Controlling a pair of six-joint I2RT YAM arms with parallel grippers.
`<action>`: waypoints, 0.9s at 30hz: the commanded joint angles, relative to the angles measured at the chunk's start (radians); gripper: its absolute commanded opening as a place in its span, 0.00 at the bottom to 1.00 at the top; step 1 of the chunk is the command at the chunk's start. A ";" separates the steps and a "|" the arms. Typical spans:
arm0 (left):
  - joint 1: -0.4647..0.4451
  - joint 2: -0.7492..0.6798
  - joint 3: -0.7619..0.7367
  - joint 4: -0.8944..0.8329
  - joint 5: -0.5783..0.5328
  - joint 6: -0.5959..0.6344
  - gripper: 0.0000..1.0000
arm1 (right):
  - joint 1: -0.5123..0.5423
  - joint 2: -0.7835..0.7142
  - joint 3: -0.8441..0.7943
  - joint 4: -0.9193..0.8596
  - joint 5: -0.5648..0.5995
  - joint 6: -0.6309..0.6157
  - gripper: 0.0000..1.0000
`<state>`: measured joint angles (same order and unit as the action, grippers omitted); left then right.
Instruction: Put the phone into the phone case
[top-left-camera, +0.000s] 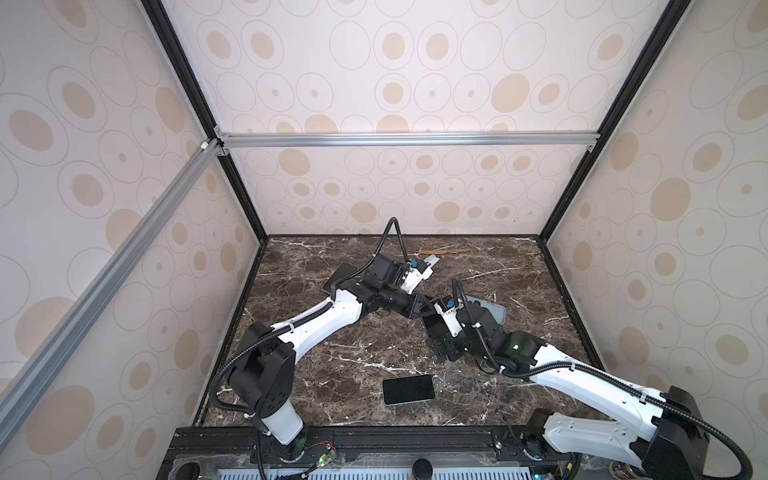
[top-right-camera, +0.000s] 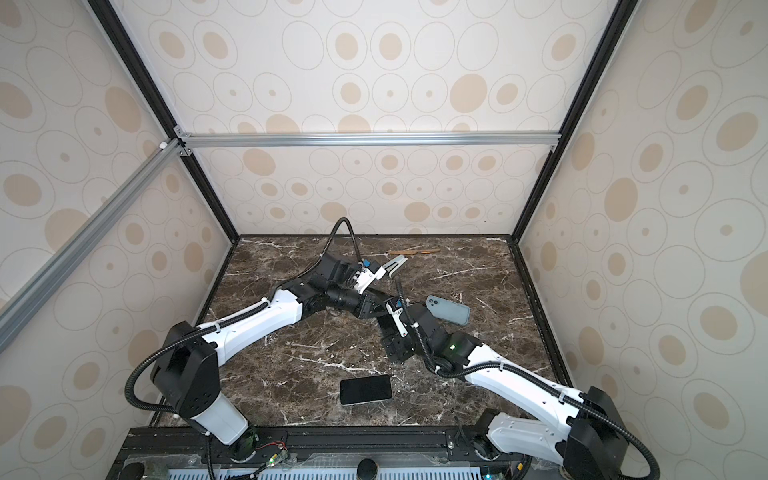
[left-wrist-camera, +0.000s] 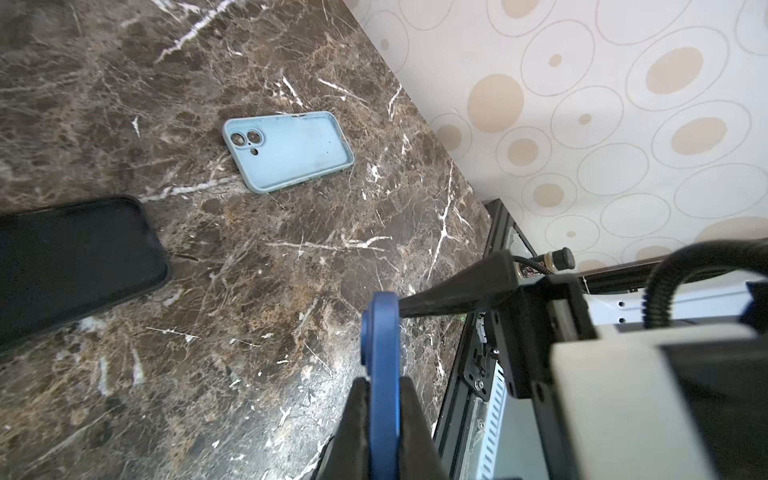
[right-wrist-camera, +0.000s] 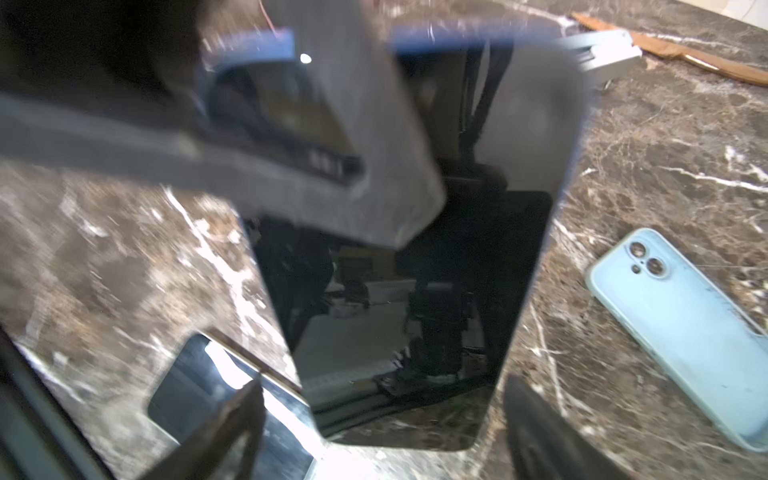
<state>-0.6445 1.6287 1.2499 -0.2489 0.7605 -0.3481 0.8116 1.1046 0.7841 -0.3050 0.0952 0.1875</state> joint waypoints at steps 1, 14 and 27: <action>0.029 -0.104 -0.026 0.102 -0.051 0.017 0.00 | 0.004 -0.067 0.046 0.099 -0.041 -0.034 1.00; 0.204 -0.592 -0.475 0.941 -0.139 -0.188 0.00 | -0.112 -0.124 0.133 0.475 -0.296 -0.022 0.81; 0.284 -0.718 -0.707 1.649 -0.133 -0.500 0.00 | -0.201 0.040 0.246 0.779 -0.727 0.116 0.64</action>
<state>-0.3840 0.9100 0.5438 1.0611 0.6231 -0.6838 0.6144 1.1309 0.9970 0.3557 -0.5022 0.2539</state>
